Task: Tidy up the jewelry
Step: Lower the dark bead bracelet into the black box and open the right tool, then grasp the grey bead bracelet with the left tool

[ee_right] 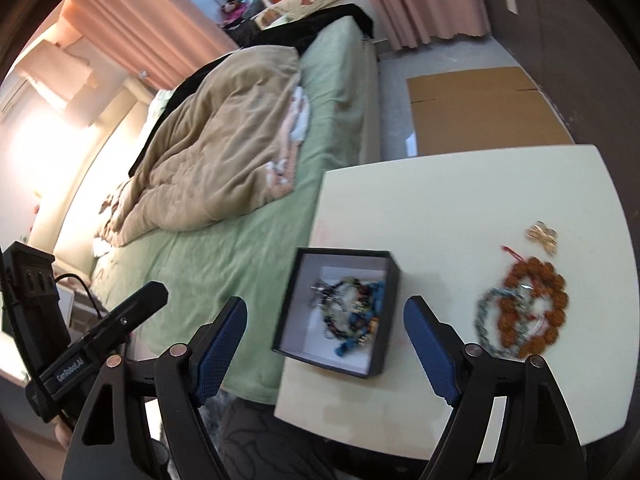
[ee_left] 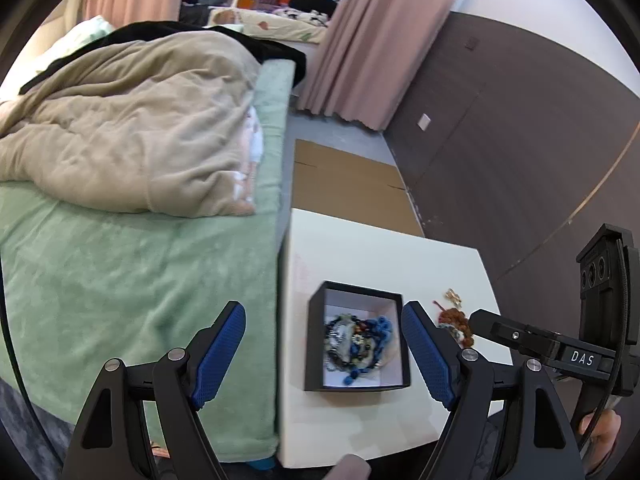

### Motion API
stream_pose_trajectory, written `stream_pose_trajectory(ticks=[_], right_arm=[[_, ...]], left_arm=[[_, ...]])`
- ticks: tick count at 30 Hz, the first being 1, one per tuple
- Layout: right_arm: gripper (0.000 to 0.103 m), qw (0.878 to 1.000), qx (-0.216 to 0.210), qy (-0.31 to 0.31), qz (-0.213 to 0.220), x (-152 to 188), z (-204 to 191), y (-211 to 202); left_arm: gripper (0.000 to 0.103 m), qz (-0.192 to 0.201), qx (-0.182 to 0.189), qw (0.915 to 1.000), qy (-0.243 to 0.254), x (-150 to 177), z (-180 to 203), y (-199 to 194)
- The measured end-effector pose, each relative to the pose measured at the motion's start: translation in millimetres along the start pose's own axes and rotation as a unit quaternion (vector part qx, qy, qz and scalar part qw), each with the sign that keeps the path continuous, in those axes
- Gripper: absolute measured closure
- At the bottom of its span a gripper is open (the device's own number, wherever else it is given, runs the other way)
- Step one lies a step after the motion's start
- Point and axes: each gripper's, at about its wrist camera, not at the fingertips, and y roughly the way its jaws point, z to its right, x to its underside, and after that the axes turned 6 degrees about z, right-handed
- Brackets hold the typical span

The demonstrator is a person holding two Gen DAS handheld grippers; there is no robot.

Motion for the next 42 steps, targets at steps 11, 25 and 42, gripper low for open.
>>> stream_pose_trajectory(ticks=[11, 25, 42], right_arm=[[0.022, 0.997, 0.033, 0.054, 0.032, 8.7, 62.0, -44.1], [0.022, 0.992, 0.06, 0.099, 0.058, 27.6, 128.8, -87.2], [0.0, 0.98, 0.079, 0.156, 0.097, 51.9, 188.3, -109.6]], left_arm=[[0.022, -0.018, 0.025, 0.9989, 0.037, 8.1, 50.2, 25.2], [0.022, -0.067, 0.061, 0.9916, 0.092, 25.7, 122.4, 63.8], [0.022, -0.126, 0.061, 0.9811, 0.133, 50.3, 181.6, 115.6]])
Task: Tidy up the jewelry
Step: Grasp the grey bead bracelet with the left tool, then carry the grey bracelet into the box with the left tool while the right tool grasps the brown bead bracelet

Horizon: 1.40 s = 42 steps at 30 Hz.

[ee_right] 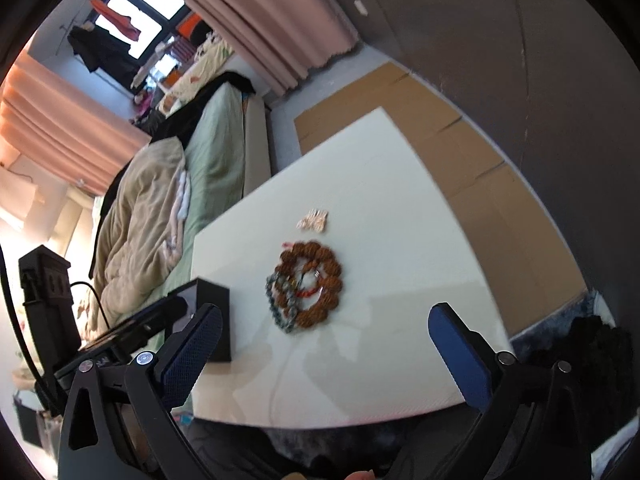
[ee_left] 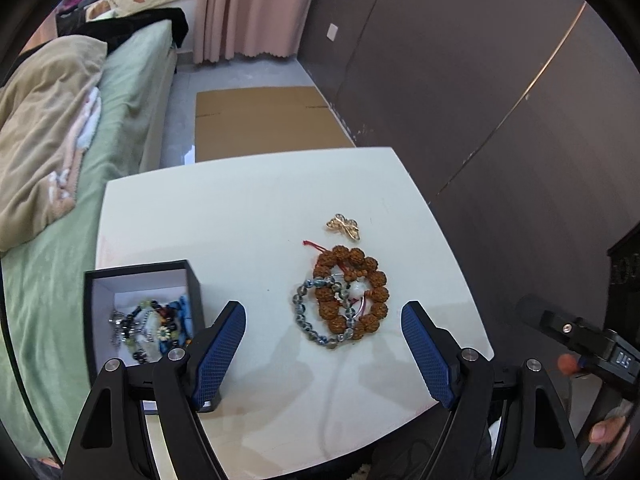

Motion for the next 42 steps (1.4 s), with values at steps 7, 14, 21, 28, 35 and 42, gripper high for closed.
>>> stream_pose_trajectory(ticks=[7, 14, 21, 28, 35, 42], right_arm=[[0.0, 1.0, 0.015, -0.005, -0.015, -2.2, 14.8, 3.3], [0.0, 1.0, 0.012, 0.006, -0.025, 2.0, 35.4, 6.8], [0.0, 1.0, 0.022, 0.008, -0.013, 4.3, 47.9, 5.2], [0.0, 0.999, 0.019, 0.026, -0.012, 6.2, 63.1, 5.3], [0.0, 0.999, 0.022, 0.037, -0.017, 7.3, 71.9, 6.8], [0.0, 0.999, 0.015, 0.04, -0.019, 5.7, 71.3, 10.1]], left_arm=[[0.042, -0.031, -0.007, 0.9992, 0.026, 5.3, 19.4, 29.2], [0.063, -0.057, -0.019, 0.9971, 0.046, 14.7, 34.0, 58.0], [0.082, -0.074, -0.024, 0.9957, 0.051, 18.7, 39.2, 80.0], [0.089, -0.088, -0.025, 0.9951, 0.036, 19.1, 35.5, 100.1], [0.093, -0.114, 0.0, 0.9935, -0.001, 15.2, 25.5, 122.5], [0.093, -0.103, 0.007, 0.9947, -0.004, 11.5, 23.5, 106.9]])
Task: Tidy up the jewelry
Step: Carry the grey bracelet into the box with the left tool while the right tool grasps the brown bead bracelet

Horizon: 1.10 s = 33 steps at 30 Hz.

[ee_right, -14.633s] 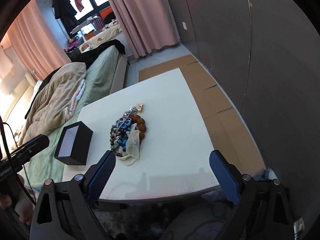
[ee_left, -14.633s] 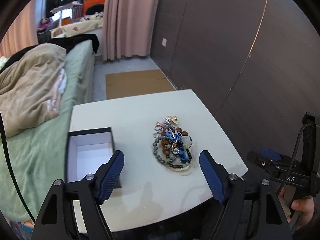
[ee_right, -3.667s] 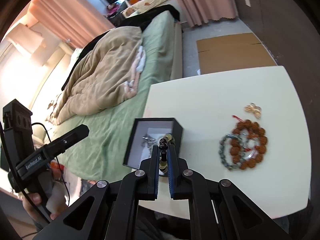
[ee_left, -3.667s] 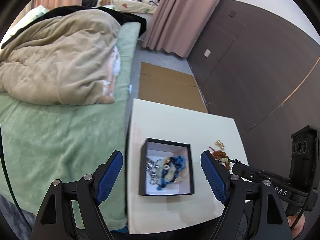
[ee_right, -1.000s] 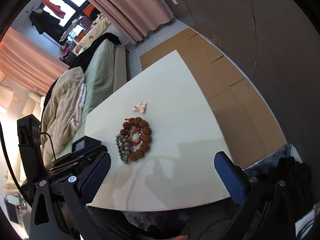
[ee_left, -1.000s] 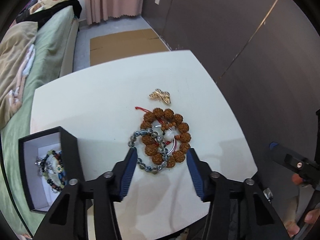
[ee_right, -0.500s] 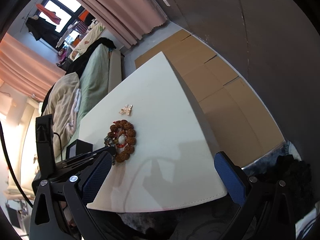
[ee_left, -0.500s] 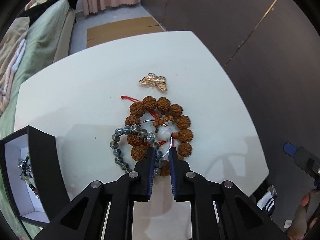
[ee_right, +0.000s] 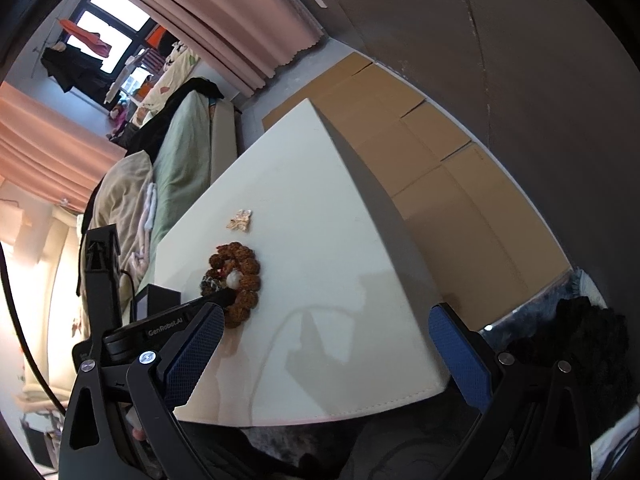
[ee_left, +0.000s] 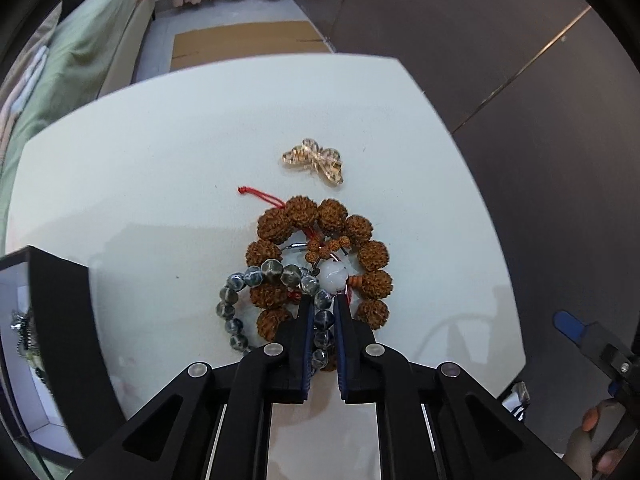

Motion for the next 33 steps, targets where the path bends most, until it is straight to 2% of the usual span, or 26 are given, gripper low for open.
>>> stream_pose_trajectory(ticks=[6, 11, 14, 20, 24, 27, 29, 33], right_arm=[[0.002, 1.0, -0.02, -0.015, -0.013, 0.3, -22.4, 14.4], [0.027, 0.998, -0.035, -0.029, -0.041, -0.4, -44.9, 36.0], [0.036, 0.997, -0.035, -0.036, -0.054, -3.8, -56.3, 49.6], [0.05, 0.995, -0.017, -0.057, -0.074, -8.3, -78.7, 75.6], [0.055, 0.993, -0.001, -0.071, -0.089, -8.2, -89.0, 93.4], [0.058, 0.992, 0.024, -0.087, -0.09, -6.6, -97.0, 104.1], [0.064, 0.99, 0.039, -0.098, -0.089, -6.3, -101.4, 109.1], [0.068, 0.986, 0.073, -0.12, -0.089, -4.5, -108.2, 121.3]], left_arm=[[0.093, 0.027, 0.002, 0.9996, -0.006, -2.5, -12.8, -30.5], [0.093, 0.05, 0.001, 0.9986, -0.017, -4.5, -28.9, -55.7], [0.093, 0.065, 0.0, 0.9976, -0.024, -5.7, -39.6, -71.4], [0.093, 0.089, -0.006, 0.9952, -0.039, -3.4, -62.6, -100.3], [0.093, 0.102, -0.009, 0.9936, -0.047, -2.5, -74.5, -113.9], [0.093, 0.112, -0.01, 0.9922, -0.054, 0.5, -85.6, -126.5], [0.093, 0.117, -0.01, 0.9914, -0.059, 2.1, -91.7, -132.9], [0.093, 0.126, -0.012, 0.9894, -0.071, 7.4, -107.1, -146.4]])
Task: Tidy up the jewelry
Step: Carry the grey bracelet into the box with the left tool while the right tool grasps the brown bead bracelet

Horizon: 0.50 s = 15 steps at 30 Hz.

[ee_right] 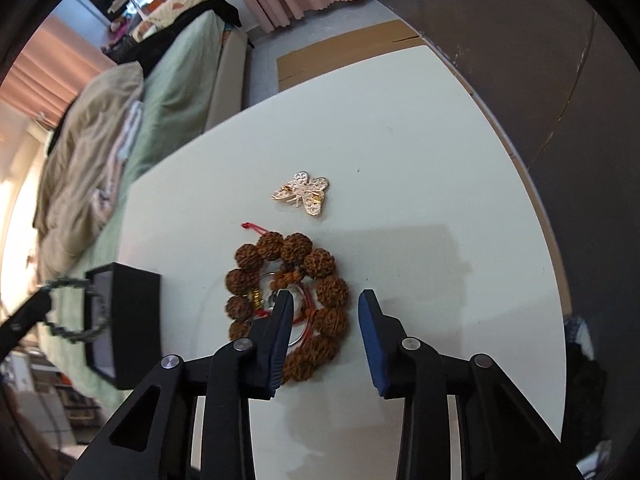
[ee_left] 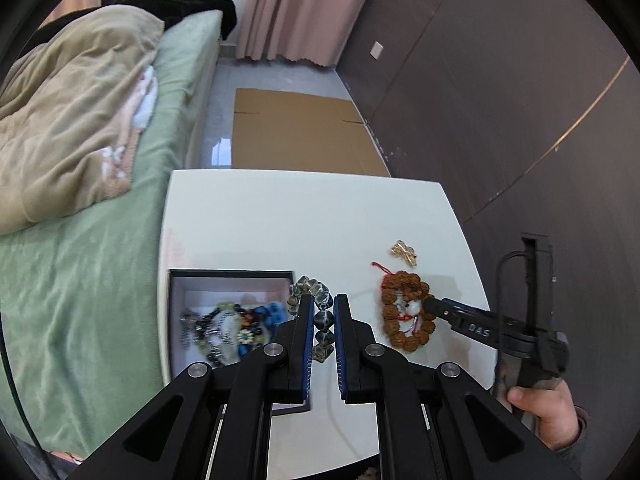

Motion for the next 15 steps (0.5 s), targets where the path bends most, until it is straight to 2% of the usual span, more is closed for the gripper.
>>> stream_pose_trajectory(ticks=[2, 6, 7, 8, 11, 15], right_arm=[[0.068, 1.0, 0.012, -0.01, -0.007, -0.2, -4.6, 7.1], [0.068, 0.999, 0.042, -0.026, 0.01, -5.4, -11.3, 9.7], [0.072, 0.998, 0.048, -0.03, 0.012, -7.0, -11.9, 10.4], [0.083, 0.998, 0.05, -0.033, 0.002, -8.4, -11.9, 14.4], [0.083, 0.998, 0.044, -0.036, 0.005, -9.1, -13.7, 10.3], [0.083, 0.999, 0.007, -0.026, 0.025, -4.0, -16.4, -9.0]], left_arm=[[0.093, 0.004, -0.002, 1.0, -0.005, 0.7, -6.7, -4.6], [0.093, 0.011, -0.004, 0.9998, -0.016, 2.3, -20.4, -15.9], [0.093, 0.013, -0.005, 0.9997, -0.019, 2.4, -23.1, -18.5], [0.093, 0.015, -0.005, 0.9997, -0.021, 2.6, -26.1, -21.1], [0.093, 0.018, 0.0, 0.9995, -0.027, 4.5, -32.1, -26.2], [0.093, 0.02, 0.0, 0.9996, -0.021, 5.2, -34.3, -28.2]])
